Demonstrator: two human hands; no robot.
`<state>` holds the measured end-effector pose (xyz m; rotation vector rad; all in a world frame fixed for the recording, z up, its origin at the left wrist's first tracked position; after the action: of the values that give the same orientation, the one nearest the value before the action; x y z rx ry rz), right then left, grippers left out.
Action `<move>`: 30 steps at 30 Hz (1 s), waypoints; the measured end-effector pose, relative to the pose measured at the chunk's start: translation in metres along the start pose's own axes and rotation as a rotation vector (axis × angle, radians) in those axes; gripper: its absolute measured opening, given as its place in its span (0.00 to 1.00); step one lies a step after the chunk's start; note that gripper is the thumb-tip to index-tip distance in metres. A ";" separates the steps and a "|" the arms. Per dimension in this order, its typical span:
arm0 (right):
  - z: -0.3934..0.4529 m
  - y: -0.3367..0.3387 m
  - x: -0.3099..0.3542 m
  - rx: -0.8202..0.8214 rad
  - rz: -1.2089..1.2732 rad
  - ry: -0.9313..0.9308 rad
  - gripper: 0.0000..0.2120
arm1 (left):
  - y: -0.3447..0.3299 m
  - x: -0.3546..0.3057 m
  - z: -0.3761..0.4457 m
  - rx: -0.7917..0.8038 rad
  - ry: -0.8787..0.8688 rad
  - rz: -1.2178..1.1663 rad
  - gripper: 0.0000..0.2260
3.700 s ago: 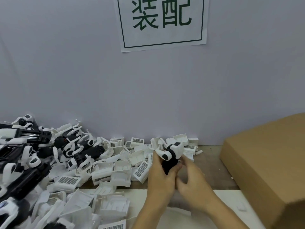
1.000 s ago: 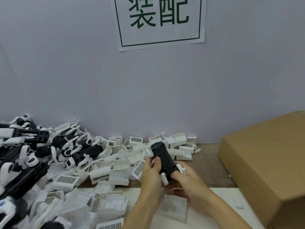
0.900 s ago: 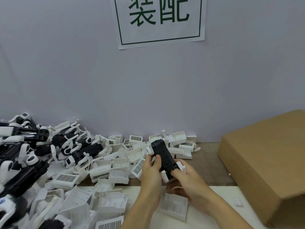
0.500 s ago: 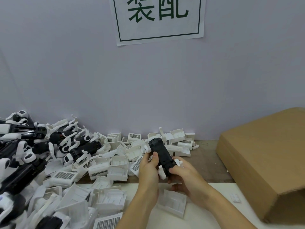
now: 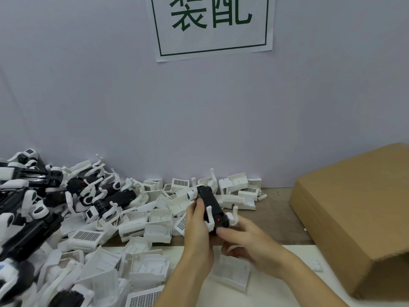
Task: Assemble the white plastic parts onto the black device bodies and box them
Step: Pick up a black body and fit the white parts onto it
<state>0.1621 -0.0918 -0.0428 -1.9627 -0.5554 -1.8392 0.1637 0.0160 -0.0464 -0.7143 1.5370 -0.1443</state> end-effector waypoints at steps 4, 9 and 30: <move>-0.005 0.005 0.009 0.027 -0.428 0.062 0.23 | 0.014 0.001 0.002 -0.122 0.029 -0.206 0.17; -0.006 0.012 0.006 0.022 -0.821 -0.007 0.07 | 0.025 -0.001 0.005 -0.214 0.008 -0.315 0.10; -0.009 0.035 0.036 -0.463 -0.419 0.380 0.19 | 0.010 0.004 0.001 -0.033 0.011 0.272 0.17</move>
<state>0.1751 -0.1259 -0.0073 -1.7678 -0.4731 -2.7310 0.1612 0.0224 -0.0546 -0.5242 1.6345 0.0807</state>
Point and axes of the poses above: each hand's wrist, its own z-axis towards the middle knuckle, its own y-axis out of the back of the hand, x = y × z, the point moved 8 cm from there along z, towards the middle knuckle
